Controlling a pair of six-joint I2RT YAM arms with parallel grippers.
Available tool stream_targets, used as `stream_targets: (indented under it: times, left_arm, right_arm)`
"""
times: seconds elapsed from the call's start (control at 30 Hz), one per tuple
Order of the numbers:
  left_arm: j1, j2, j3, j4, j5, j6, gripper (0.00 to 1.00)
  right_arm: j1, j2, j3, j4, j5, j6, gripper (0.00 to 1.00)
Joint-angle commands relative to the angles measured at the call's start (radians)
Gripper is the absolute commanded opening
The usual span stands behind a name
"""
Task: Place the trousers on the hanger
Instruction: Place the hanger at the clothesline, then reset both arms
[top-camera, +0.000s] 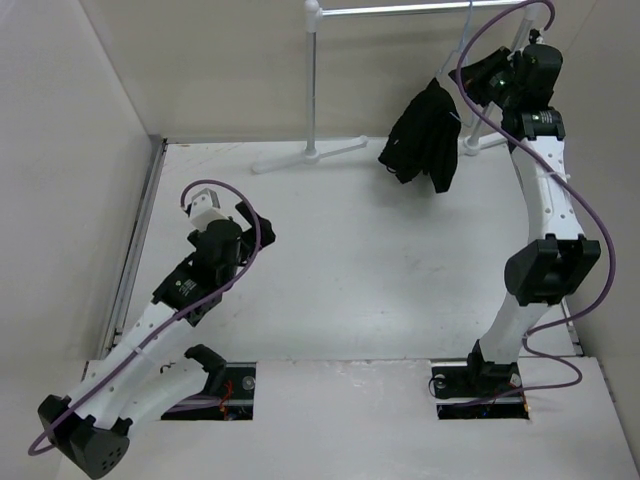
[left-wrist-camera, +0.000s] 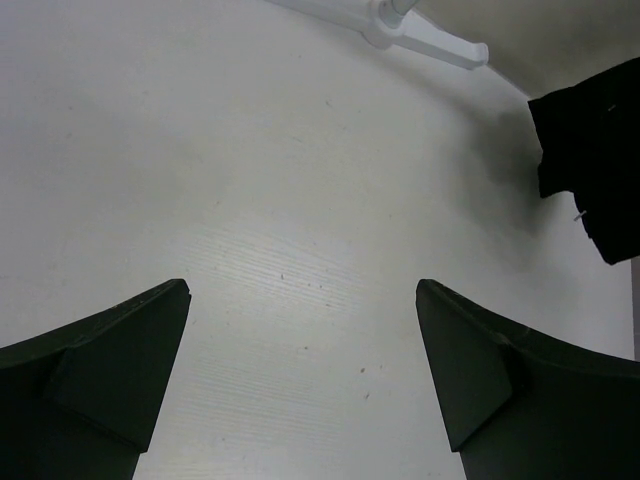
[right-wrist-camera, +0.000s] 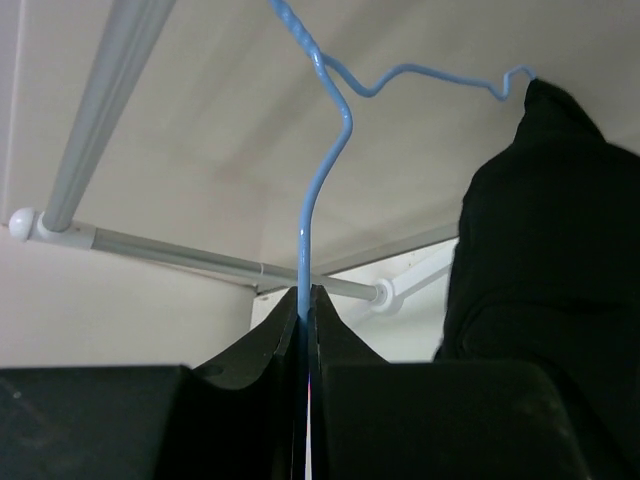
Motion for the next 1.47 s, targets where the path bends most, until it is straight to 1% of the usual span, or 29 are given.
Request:
stream_targets:
  times: [0.0, 0.03, 0.07, 0.17, 0.23, 0.27, 0.33, 0.43, 0.57, 0.7, 0.87, 0.93, 1.07, 1.2, 1.3, 1.43]
  left_arm:
    - [0.036, 0.007, -0.024, 0.02, 0.101, -0.047, 1.0]
    - [0.046, 0.013, -0.029, 0.019, 0.114, -0.051, 1.0]
    - [0.052, 0.02, -0.03, 0.011, 0.122, -0.059, 1.0]
    - [0.069, 0.033, -0.038, -0.001, 0.128, -0.062, 1.0]
    - [0.081, 0.037, -0.038, -0.012, 0.125, -0.062, 1.0]
    - [0.09, 0.037, -0.035, -0.017, 0.127, -0.062, 1.0]
    - [0.107, 0.04, -0.026, -0.026, 0.133, -0.056, 1.0]
    - [0.135, 0.06, 0.002, -0.04, 0.17, -0.048, 1.0]
    - [0.159, 0.099, 0.034, -0.063, 0.202, -0.045, 1.0]
    - [0.138, 0.134, 0.068, -0.095, 0.188, -0.044, 1.0]
    - [0.084, 0.171, 0.091, -0.113, 0.171, -0.05, 1.0]
    - [0.057, 0.201, 0.097, -0.135, 0.158, -0.05, 1.0]
    - [0.005, 0.261, 0.088, -0.156, 0.142, -0.059, 1.0]
    - [-0.028, 0.295, 0.074, -0.133, 0.141, -0.06, 1.0]
    - [-0.035, 0.33, 0.083, -0.124, 0.148, -0.054, 1.0]
    - [-0.051, 0.381, 0.108, -0.13, 0.15, -0.047, 1.0]
  right_arm:
    - [-0.01, -0.015, -0.01, 0.111, -0.006, 0.002, 0.14]
    - [-0.01, -0.017, -0.013, 0.114, -0.004, 0.004, 0.19]
    - [-0.01, -0.014, -0.013, 0.112, -0.009, 0.005, 0.28]
    - [-0.012, -0.018, -0.011, 0.102, -0.021, 0.004, 0.59]
    - [-0.015, -0.034, -0.016, 0.091, -0.024, -0.002, 0.77]
    - [-0.019, -0.044, -0.022, 0.088, -0.024, -0.005, 0.83]
    - [-0.028, -0.075, -0.041, 0.085, -0.02, -0.013, 0.92]
    - [-0.05, -0.133, -0.091, 0.085, -0.012, -0.018, 1.0]
    - [-0.08, -0.248, -0.224, 0.085, 0.014, -0.032, 1.0]
    - [-0.111, -0.417, -0.445, 0.109, 0.094, -0.044, 1.0]
    - [-0.157, -0.656, -0.721, 0.117, 0.184, -0.027, 1.0]
    - [-0.171, -0.753, -0.845, 0.108, 0.209, -0.015, 1.0]
    - [-0.179, -0.945, -1.144, 0.085, 0.247, 0.033, 1.0]
    - [-0.173, -1.06, -1.382, 0.04, 0.264, 0.057, 1.0]
    - [-0.142, -1.129, -1.481, -0.001, 0.283, 0.057, 1.0]
    - [-0.113, -1.195, -1.519, -0.049, 0.319, 0.047, 1.0]
